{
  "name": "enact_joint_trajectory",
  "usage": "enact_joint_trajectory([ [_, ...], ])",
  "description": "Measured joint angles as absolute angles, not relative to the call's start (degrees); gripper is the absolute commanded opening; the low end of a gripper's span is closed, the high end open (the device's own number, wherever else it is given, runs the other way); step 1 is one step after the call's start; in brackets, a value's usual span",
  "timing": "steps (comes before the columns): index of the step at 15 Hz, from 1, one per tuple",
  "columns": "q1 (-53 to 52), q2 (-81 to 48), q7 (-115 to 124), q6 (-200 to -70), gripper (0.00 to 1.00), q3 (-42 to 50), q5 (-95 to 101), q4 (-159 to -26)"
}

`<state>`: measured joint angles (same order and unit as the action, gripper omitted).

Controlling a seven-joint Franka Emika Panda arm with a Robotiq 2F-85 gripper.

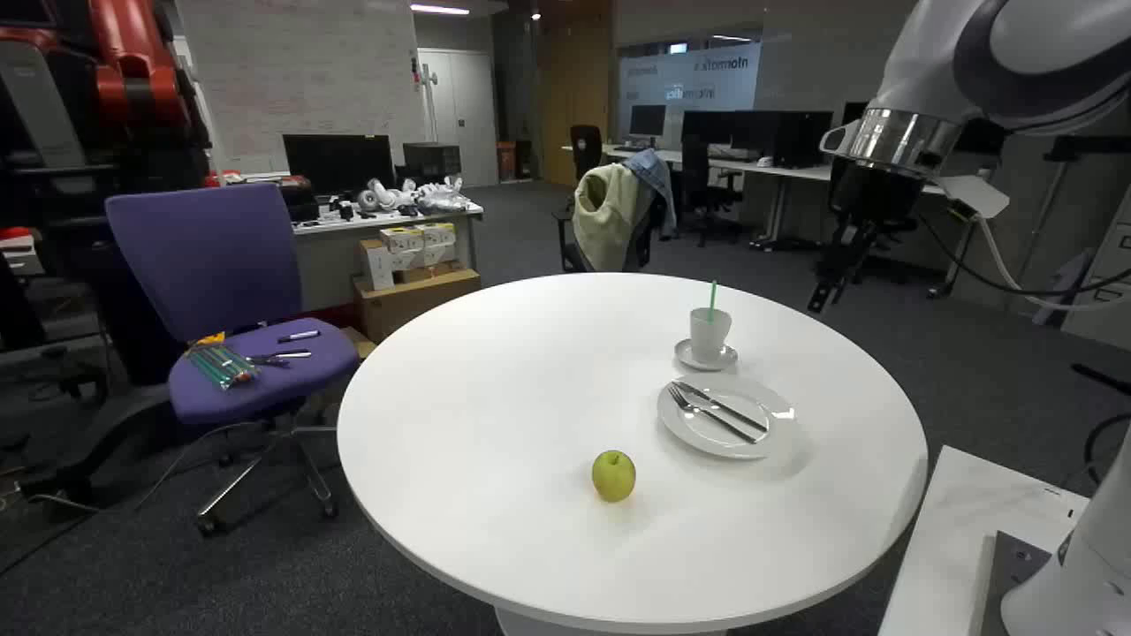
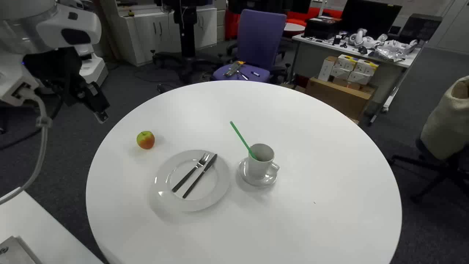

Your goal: Remove the white mug from the plate and put it on the table

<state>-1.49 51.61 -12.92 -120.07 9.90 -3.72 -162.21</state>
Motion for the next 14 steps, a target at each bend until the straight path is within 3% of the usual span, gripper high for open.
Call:
enact_joint_trajectory([
  [8, -0.87, 49.82, -11.84, -120.58, 1.00, 9.99, -3.72, -160.40],
  [14, 4.16, 36.34, -1.72, -133.84, 1.00, 10.42, -3.79, -150.72],
])
